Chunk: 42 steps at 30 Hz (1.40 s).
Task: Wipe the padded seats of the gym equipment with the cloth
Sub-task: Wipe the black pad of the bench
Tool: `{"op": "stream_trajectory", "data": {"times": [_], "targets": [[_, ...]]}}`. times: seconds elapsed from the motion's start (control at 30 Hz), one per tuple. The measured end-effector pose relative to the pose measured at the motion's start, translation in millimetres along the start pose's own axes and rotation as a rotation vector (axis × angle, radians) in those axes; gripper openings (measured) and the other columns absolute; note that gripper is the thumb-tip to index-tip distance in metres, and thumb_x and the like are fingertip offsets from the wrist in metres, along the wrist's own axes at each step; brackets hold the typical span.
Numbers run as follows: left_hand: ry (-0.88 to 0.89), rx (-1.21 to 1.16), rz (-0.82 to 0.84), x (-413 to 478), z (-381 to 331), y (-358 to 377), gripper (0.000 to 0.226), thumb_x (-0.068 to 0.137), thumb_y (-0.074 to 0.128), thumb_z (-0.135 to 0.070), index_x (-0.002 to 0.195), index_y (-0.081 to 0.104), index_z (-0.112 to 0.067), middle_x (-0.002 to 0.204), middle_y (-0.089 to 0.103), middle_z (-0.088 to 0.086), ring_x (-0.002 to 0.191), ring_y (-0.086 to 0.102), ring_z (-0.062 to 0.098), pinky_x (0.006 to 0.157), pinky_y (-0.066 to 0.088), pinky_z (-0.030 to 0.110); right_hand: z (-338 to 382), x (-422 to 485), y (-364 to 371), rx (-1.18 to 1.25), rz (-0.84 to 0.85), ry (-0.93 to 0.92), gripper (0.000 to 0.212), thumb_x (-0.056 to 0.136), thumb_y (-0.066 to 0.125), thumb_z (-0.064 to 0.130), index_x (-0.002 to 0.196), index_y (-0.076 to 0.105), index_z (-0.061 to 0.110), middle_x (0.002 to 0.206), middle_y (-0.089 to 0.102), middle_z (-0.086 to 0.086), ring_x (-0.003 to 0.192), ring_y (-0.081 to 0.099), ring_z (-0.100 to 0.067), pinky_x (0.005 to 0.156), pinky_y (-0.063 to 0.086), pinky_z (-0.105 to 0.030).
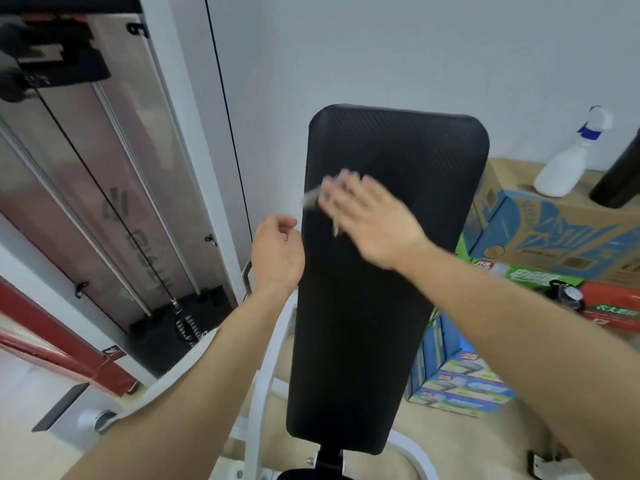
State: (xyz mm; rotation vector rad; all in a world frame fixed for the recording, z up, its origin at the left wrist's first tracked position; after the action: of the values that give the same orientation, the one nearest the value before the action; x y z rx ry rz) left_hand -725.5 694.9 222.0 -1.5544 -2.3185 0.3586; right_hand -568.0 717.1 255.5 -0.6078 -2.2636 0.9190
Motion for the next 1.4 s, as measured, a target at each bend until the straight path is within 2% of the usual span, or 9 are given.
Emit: {"op": "stream_trajectory", "data": {"times": [0.2,0.43,0.53,0.7,0.83,1.0,1.1,1.27,1.4], "targets": [[0.181,-0.029,0.091,-13,-67,34,0.019,0.100,0.051,-0.012,0.107,0.062,-0.025,0.106,0.062,-0.008,0.098,0.059,0.007,0.089,0.048,0.020,-117,-11,-39,0.077,-0.133,0.492,0.063,0.102,0.041,0.021,0.159,0.015,0.016,0.167,0.010,-0.013,0.153,0.005,-0.038,0.124,0.003,-0.047],[0.190,0.003,0.140,-35,-49,73,0.017,0.097,0.054,-0.011,0.102,0.065,-0.024,0.100,0.064,-0.010,0.091,0.060,0.001,0.081,0.044,0.015,26,-157,58,0.065,0.056,0.107,0.084,0.087,0.057,0.013,0.160,0.015,0.017,0.167,0.004,-0.009,0.154,-0.006,-0.034,0.124,0.002,-0.046],[0.183,0.009,0.150,-40,-47,78,0.016,0.098,0.055,-0.012,0.103,0.065,-0.023,0.100,0.064,-0.009,0.091,0.061,0.003,0.082,0.047,0.018,12,-145,53,0.015,0.078,-0.005,0.082,0.090,0.051,0.015,0.160,0.009,0.019,0.167,0.002,-0.008,0.154,-0.002,-0.032,0.124,0.000,-0.046],[0.149,-0.046,0.126,-40,-70,77,0.019,0.098,0.055,-0.010,0.102,0.065,-0.025,0.102,0.063,-0.009,0.093,0.061,0.005,0.083,0.047,0.020,-112,-79,-14,-0.015,-0.130,0.420,0.063,0.101,0.048,0.021,0.158,0.024,0.020,0.166,0.017,-0.010,0.153,0.011,-0.036,0.124,0.003,-0.047],[0.142,-0.083,0.110,-38,-72,73,0.018,0.098,0.054,-0.011,0.101,0.066,-0.025,0.098,0.064,-0.010,0.090,0.061,0.008,0.080,0.047,0.019,-94,-106,-1,0.064,-0.153,0.547,0.070,0.097,0.054,0.017,0.159,0.023,0.020,0.167,0.012,-0.012,0.153,0.006,-0.038,0.124,0.002,-0.046],[0.090,-0.027,0.146,-43,-48,69,0.017,0.096,0.056,-0.013,0.096,0.067,-0.025,0.091,0.065,-0.011,0.087,0.061,0.006,0.081,0.049,0.022,-12,-158,48,0.068,0.057,0.301,0.093,0.083,0.066,0.012,0.159,0.016,0.030,0.168,0.000,-0.007,0.154,-0.003,-0.033,0.124,-0.007,-0.045],[0.117,-0.006,0.144,-36,-60,65,0.017,0.097,0.056,-0.014,0.097,0.066,-0.027,0.091,0.064,-0.013,0.090,0.061,0.006,0.078,0.047,0.020,-53,-129,25,0.014,0.017,0.402,0.084,0.090,0.062,0.016,0.159,0.016,0.030,0.168,0.004,-0.008,0.154,-0.004,-0.032,0.122,-0.010,-0.046],[0.159,-0.101,0.114,-14,-106,56,0.015,0.099,0.054,-0.017,0.103,0.068,-0.022,0.097,0.065,-0.008,0.093,0.061,0.008,0.081,0.046,0.019,-152,-57,-38,0.101,-0.159,0.733,0.053,0.101,0.039,0.032,0.153,0.035,0.022,0.156,0.034,-0.014,0.144,0.027,-0.039,0.121,0.015,-0.054],[0.158,-0.154,0.084,3,-122,35,0.016,0.099,0.052,-0.018,0.098,0.067,-0.024,0.093,0.065,-0.009,0.089,0.062,0.007,0.076,0.048,0.019,-174,-29,-53,0.307,-0.225,0.856,0.043,0.100,0.034,0.037,0.128,0.062,0.021,0.129,0.057,-0.009,0.116,0.049,-0.030,0.100,0.042,-0.041]]}}
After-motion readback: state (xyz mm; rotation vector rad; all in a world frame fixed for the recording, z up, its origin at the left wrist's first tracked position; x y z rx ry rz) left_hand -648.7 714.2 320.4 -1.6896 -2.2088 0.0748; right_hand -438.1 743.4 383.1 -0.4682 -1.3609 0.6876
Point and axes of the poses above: each hand's wrist, its own x-axis towards the middle knuckle, its own y-axis out of the palm, z = x × y, the point moved 8 cm from there along x, towards the middle knuckle
